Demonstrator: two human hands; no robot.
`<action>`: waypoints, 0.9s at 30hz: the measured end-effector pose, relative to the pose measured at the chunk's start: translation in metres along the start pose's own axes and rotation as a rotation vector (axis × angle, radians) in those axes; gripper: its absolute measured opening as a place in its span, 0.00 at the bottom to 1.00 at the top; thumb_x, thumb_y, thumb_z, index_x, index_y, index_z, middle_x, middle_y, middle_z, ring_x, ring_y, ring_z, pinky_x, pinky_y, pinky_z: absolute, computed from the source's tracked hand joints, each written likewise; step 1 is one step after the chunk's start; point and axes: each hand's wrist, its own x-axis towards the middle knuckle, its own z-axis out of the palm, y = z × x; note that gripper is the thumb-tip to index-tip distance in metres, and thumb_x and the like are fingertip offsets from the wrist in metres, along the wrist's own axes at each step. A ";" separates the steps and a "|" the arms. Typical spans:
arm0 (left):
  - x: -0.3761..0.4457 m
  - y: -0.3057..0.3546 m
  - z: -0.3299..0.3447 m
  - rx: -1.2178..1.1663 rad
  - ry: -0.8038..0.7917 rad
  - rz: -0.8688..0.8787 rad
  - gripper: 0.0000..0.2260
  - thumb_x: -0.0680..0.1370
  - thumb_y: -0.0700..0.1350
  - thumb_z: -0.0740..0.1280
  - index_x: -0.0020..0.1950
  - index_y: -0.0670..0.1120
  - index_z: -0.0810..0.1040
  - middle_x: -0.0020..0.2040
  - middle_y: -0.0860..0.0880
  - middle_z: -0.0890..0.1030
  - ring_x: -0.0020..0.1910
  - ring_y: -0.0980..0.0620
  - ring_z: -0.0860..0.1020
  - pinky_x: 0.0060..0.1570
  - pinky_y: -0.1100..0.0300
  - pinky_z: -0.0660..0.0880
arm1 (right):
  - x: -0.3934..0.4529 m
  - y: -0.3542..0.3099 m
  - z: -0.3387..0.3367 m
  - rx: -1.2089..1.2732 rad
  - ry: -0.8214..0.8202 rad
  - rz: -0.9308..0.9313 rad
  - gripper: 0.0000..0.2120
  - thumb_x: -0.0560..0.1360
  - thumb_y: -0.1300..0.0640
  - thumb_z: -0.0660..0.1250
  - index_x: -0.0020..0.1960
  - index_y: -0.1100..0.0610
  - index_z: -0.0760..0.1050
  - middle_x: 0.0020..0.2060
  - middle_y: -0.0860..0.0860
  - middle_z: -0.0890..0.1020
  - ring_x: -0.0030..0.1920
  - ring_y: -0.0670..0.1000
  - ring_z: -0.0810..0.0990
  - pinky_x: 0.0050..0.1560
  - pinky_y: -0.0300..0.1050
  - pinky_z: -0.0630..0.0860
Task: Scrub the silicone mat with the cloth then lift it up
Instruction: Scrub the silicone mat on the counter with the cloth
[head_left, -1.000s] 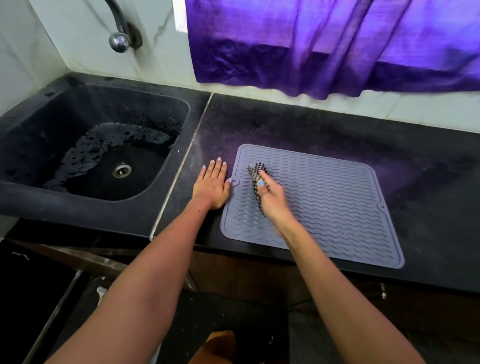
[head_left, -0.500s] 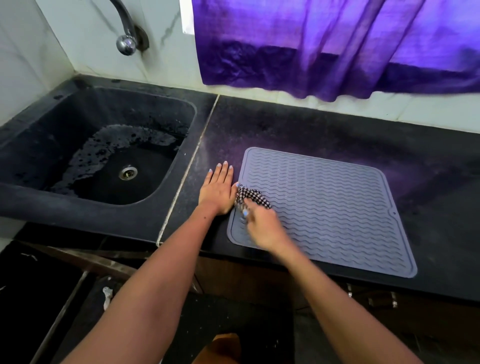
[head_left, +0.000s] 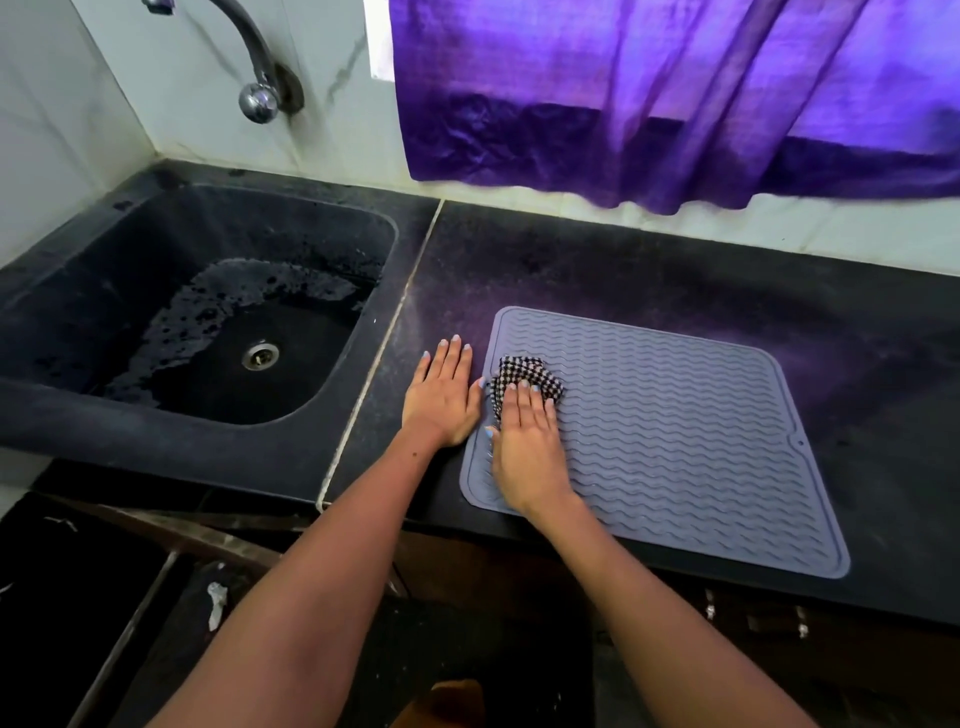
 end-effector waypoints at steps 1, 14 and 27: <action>0.000 0.000 0.000 0.000 -0.002 -0.001 0.26 0.82 0.53 0.45 0.78 0.42 0.46 0.78 0.45 0.45 0.77 0.50 0.43 0.75 0.53 0.39 | 0.000 -0.001 0.003 0.015 0.003 0.017 0.28 0.81 0.53 0.51 0.75 0.65 0.48 0.75 0.61 0.52 0.76 0.57 0.48 0.75 0.50 0.41; -0.002 -0.001 0.000 -0.012 -0.001 0.008 0.32 0.76 0.56 0.37 0.77 0.42 0.46 0.78 0.45 0.46 0.77 0.50 0.43 0.74 0.53 0.39 | 0.042 0.029 -0.066 0.375 0.249 0.217 0.18 0.78 0.62 0.59 0.68 0.58 0.70 0.56 0.60 0.80 0.55 0.59 0.79 0.60 0.49 0.74; -0.001 0.002 0.001 -0.027 0.017 -0.004 0.33 0.76 0.57 0.38 0.77 0.43 0.48 0.78 0.46 0.47 0.77 0.50 0.44 0.74 0.53 0.39 | 0.030 0.029 -0.019 0.109 -0.002 0.061 0.28 0.79 0.57 0.59 0.75 0.59 0.53 0.75 0.54 0.56 0.76 0.52 0.53 0.75 0.45 0.49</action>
